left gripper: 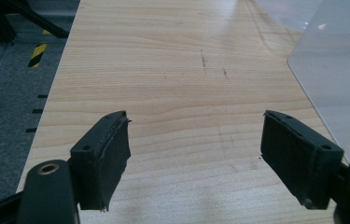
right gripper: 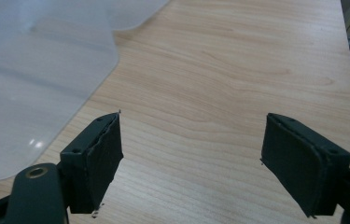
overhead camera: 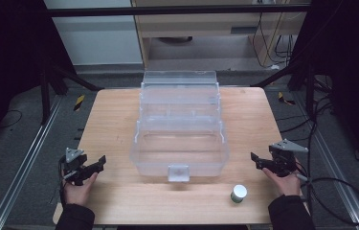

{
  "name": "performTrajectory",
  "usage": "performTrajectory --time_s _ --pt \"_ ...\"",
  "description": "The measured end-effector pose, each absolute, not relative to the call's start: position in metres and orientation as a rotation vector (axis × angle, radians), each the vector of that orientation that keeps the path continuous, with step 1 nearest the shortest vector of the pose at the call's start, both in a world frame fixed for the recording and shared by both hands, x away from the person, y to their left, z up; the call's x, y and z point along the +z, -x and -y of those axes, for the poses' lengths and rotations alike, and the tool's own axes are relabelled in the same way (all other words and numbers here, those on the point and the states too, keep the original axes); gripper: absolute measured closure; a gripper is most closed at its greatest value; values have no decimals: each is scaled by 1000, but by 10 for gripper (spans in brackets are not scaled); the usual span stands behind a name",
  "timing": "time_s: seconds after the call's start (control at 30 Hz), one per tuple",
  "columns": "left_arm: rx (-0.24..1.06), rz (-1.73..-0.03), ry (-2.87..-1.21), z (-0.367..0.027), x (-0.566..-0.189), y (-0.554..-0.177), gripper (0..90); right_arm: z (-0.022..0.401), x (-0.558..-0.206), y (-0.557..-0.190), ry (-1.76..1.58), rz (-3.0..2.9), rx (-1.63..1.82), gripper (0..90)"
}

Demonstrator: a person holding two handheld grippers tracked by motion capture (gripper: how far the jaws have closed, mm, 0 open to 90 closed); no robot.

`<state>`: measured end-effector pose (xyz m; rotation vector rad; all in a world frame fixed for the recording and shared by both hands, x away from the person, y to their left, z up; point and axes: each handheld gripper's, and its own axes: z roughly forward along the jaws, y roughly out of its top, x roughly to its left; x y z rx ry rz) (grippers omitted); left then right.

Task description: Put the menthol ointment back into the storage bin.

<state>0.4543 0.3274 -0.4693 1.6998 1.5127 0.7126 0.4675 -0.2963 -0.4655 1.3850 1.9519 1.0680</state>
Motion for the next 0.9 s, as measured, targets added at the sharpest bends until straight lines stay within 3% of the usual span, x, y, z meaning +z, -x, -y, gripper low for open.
performTrajectory --time_s 0.17,0.33,0.53,0.9 --pt "711 -1500 -1713 -324 -469 -454 255 290 -454 -462 -1342 -1930 1037 212" --pt "704 -1503 -1728 -324 -471 -454 278 284 -441 -456 -1298 -1922 1024 314" --pt "699 -1501 -1743 -322 -472 -455 288 284 -431 -454 -1283 -1960 1049 371" --pt "685 -1499 -1761 -322 -474 -458 295 279 -406 -455 -1239 -2084 1042 337"
